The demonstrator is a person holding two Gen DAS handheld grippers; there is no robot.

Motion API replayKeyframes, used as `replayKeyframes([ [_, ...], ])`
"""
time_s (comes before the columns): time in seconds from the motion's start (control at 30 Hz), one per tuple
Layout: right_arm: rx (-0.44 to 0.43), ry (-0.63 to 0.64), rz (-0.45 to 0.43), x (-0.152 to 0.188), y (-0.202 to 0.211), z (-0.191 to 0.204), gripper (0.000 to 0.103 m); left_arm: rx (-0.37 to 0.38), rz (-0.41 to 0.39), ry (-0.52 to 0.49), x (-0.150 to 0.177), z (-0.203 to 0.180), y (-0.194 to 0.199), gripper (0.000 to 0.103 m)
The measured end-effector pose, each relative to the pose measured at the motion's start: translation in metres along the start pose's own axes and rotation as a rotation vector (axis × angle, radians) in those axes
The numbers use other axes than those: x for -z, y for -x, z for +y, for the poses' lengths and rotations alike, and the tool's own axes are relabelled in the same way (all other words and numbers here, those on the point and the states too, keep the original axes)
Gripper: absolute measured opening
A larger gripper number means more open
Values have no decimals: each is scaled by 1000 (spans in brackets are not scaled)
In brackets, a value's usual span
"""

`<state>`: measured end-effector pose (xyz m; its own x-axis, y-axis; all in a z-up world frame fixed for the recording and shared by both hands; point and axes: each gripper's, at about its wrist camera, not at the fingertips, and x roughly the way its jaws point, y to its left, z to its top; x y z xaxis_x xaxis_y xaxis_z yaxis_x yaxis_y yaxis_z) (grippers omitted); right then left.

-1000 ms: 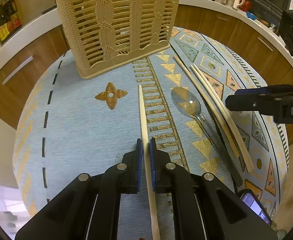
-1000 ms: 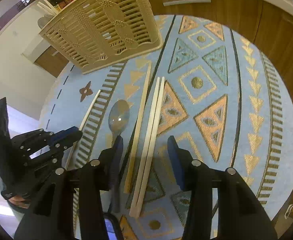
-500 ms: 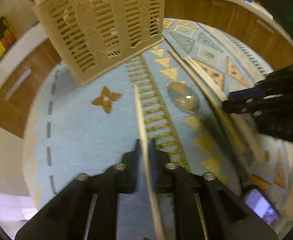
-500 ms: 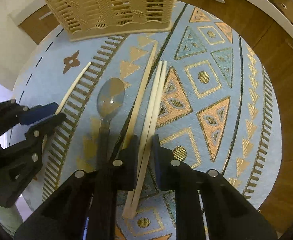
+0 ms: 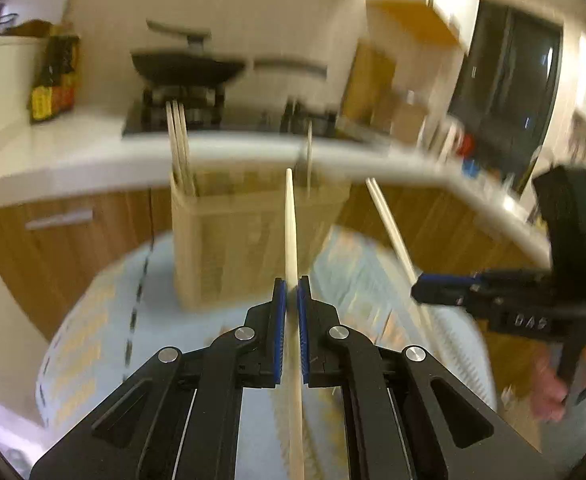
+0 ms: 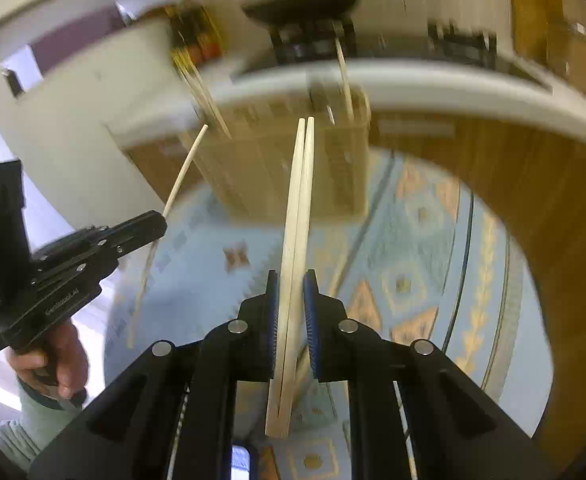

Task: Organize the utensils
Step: 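Carry the chopsticks over the basket and open both grippers to drop them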

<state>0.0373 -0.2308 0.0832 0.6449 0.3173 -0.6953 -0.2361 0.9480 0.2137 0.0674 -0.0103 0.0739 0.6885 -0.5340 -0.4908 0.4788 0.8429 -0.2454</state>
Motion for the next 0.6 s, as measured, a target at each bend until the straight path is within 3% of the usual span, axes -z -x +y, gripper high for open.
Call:
replayKeyframes([
  [0.23, 48, 54, -164, -49, 13, 6, 10, -3, -256, 49, -64, 7, 9, 4],
  [0.47, 100, 32, -307, -90, -8, -8, 10, 26, -376, 123, -104, 7, -16, 4],
  [0.6, 92, -23, -401, -108, -13, -22, 10, -39, -451, 132, -111, -3, -40, 4],
])
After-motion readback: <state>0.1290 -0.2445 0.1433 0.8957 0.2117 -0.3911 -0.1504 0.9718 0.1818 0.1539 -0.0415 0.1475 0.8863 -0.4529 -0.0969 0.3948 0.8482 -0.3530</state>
